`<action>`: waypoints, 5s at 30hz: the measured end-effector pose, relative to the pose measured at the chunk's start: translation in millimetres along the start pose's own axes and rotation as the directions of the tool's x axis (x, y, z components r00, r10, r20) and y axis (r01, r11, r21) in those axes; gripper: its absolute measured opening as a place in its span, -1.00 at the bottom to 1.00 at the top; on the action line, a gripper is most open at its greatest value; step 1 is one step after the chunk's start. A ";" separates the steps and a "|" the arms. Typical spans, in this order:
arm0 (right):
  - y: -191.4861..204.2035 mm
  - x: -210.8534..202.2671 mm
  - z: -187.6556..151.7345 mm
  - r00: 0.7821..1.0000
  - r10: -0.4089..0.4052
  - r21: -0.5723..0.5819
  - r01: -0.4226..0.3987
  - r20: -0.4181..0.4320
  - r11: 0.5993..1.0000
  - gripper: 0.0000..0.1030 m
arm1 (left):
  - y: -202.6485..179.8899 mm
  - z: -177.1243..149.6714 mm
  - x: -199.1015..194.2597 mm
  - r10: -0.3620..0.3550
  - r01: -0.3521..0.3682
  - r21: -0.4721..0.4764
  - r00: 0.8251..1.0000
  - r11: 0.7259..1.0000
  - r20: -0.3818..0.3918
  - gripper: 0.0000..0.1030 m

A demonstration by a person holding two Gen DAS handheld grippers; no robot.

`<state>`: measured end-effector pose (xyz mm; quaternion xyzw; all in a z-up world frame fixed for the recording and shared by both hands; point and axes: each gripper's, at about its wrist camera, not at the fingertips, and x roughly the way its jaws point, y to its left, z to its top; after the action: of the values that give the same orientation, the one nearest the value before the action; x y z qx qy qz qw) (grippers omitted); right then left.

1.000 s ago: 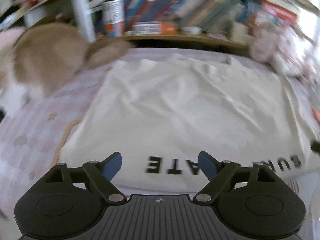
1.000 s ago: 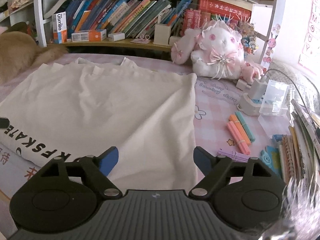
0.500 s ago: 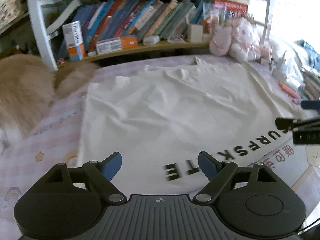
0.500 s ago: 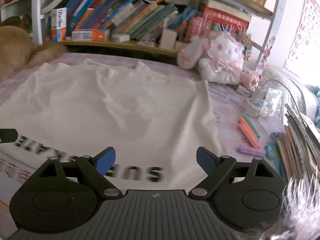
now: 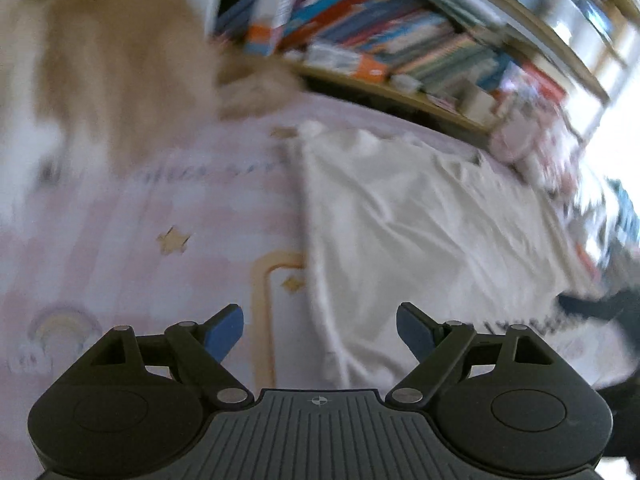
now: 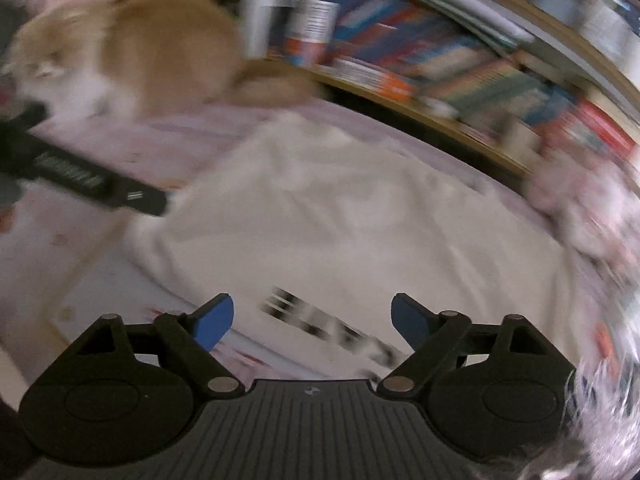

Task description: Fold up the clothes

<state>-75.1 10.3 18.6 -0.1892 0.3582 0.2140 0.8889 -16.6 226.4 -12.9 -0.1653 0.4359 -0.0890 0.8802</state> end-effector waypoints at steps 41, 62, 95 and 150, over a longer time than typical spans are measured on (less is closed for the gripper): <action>6.9 25.6 53.6 0.988 0.133 0.102 -0.126 -0.073 0.987 -0.24 | 50.7 -4.5 87.0 -0.521 0.357 -0.692 0.853 0.627 -0.031 0.38; -64.5 70.4 111.9 0.986 -0.026 0.219 0.063 -0.167 0.974 0.62 | 52.6 -11.4 88.9 -0.478 0.296 -0.686 0.874 0.664 -0.085 -0.75; 25.0 248.4 186.9 0.840 -0.184 -0.314 0.018 -0.510 0.949 0.26 | -8.7 21.2 57.9 -0.514 0.461 -0.339 0.854 0.820 -0.082 -0.85; -357.2 66.3 71.6 0.971 0.183 0.119 -0.166 -0.156 0.979 -0.84 | -317.5 8.6 80.9 -0.382 0.394 0.057 0.912 0.918 -0.149 -0.84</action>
<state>192.2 -237.3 84.6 -0.1272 0.4572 0.2559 0.8422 35.1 -91.1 49.2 -0.2042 0.4487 -0.2915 0.8197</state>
